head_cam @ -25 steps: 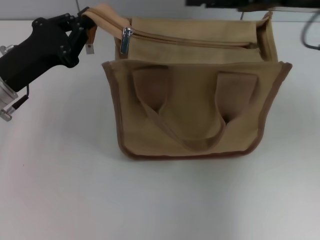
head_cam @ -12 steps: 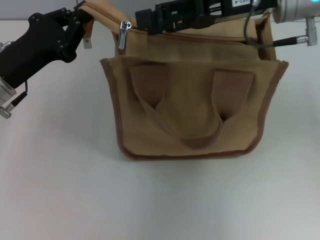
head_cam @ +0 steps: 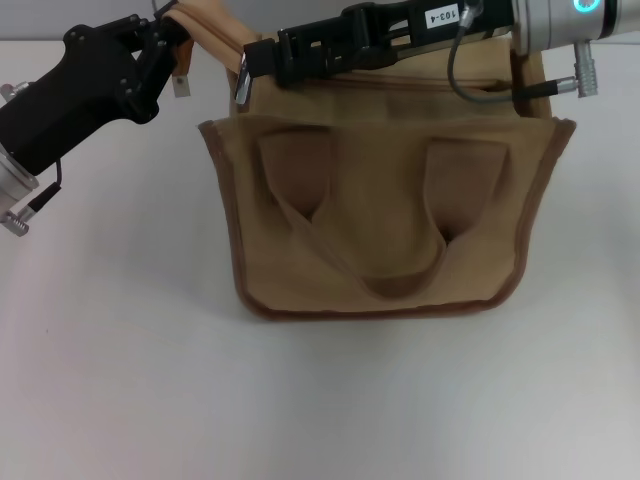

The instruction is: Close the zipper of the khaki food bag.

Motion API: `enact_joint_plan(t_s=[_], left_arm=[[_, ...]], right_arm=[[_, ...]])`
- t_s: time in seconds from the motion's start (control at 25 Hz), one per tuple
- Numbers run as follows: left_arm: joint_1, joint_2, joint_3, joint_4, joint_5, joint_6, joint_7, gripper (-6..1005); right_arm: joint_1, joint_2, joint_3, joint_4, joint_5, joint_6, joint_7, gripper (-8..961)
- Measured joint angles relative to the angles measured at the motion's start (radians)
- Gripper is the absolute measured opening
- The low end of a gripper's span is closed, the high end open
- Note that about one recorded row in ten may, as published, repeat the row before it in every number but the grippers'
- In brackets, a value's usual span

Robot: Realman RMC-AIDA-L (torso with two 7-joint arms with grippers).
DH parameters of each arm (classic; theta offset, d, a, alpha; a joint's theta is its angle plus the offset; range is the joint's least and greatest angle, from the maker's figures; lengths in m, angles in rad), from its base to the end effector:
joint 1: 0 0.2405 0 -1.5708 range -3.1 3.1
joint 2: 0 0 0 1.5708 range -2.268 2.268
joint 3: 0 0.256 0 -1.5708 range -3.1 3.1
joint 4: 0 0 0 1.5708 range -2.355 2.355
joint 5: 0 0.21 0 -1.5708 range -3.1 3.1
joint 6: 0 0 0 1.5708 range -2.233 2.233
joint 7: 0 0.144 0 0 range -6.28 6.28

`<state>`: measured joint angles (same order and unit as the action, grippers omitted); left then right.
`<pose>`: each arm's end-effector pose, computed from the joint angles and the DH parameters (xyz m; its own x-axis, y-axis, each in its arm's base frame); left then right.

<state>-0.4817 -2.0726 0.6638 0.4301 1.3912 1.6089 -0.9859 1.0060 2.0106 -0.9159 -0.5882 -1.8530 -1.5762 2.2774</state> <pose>-0.2516 0.3329 0.0316 0.5219 -0.0675 0.8503 0.4954 -0.7875 -0.3666 0.0790 0.4046 -0.0057 0.5977 -0.7346 -0.3210 -0.6492 -0.6784 0.3439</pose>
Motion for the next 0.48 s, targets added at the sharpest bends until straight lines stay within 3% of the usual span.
enact_joint_plan(t_s=[0.48], left_arm=[[-0.010,-0.002,0.002,-0.014,0.000,0.002,-0.013,21]], right_arm=[[0.010,0.021,-0.069,0.003,0.000,0.066,0.046,765]])
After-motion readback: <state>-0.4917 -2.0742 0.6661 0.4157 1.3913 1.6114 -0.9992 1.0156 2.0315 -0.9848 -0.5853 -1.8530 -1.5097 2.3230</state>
